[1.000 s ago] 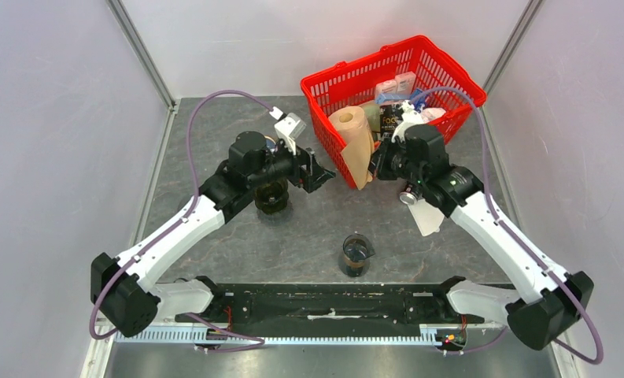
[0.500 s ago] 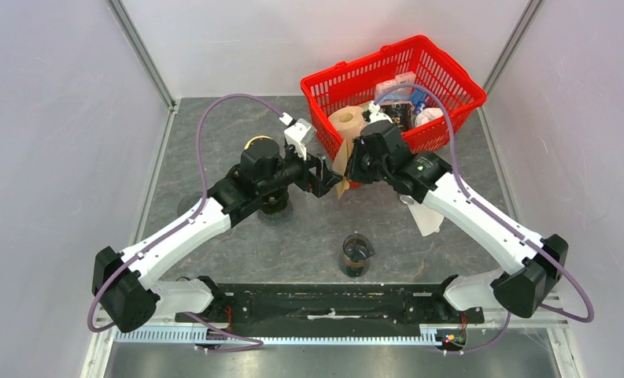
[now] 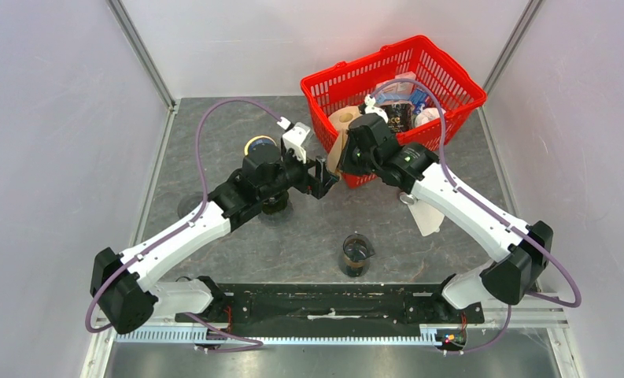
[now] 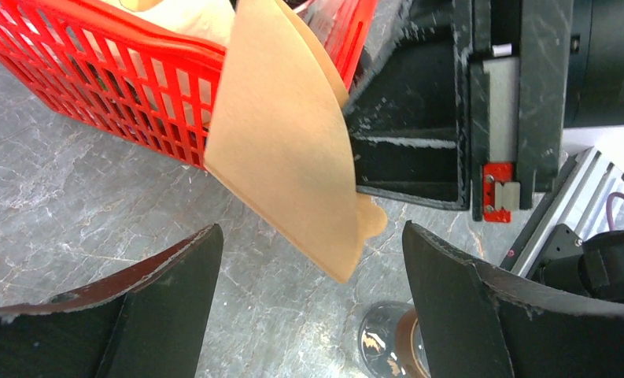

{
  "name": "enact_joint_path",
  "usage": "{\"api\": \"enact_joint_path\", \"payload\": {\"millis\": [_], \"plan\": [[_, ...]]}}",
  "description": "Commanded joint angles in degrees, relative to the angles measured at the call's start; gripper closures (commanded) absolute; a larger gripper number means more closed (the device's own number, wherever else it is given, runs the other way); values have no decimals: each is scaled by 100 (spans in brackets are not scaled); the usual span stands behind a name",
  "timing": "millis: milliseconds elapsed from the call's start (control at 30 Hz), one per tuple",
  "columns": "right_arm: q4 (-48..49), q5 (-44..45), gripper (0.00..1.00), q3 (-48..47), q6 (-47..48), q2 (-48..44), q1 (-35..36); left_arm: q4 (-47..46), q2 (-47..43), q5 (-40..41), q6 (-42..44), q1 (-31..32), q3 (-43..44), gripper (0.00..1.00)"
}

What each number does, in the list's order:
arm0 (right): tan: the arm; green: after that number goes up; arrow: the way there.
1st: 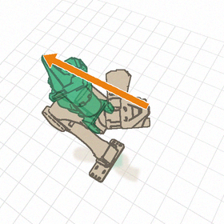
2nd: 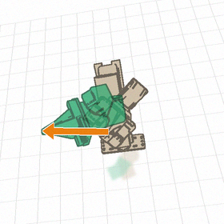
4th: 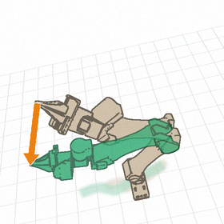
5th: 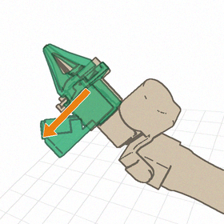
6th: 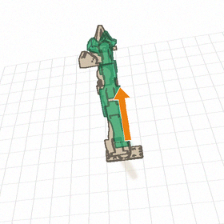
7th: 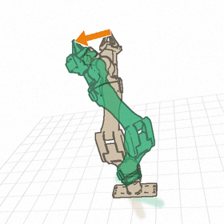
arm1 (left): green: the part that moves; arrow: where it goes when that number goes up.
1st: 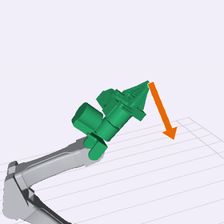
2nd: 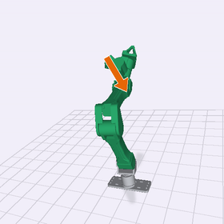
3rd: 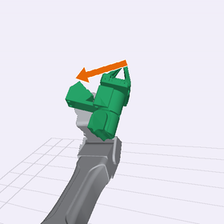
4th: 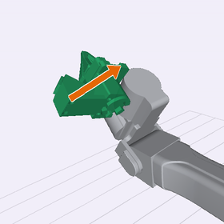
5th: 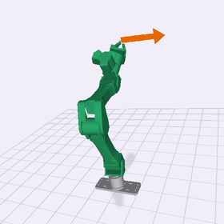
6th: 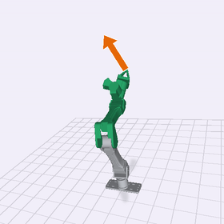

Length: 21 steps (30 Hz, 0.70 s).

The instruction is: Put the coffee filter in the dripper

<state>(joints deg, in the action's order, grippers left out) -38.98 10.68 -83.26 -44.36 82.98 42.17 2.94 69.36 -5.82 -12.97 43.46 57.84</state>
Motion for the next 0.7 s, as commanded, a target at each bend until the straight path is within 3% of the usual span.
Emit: {"api": "enact_joint_path", "payload": {"millis": [0, 267, 667], "plan": [[-74, 244, 100, -433, -208, 148, 29, -106, -144, 135, 296, 73, -72, 10], [26, 78, 100, -408, -240, 176, 27, -83, -109, 1011, 216, 99, -72, 10], [209, -115, 100, -375, -161, 267, 28, -262, -98, 985, 138, 97, -141, 10]]}}
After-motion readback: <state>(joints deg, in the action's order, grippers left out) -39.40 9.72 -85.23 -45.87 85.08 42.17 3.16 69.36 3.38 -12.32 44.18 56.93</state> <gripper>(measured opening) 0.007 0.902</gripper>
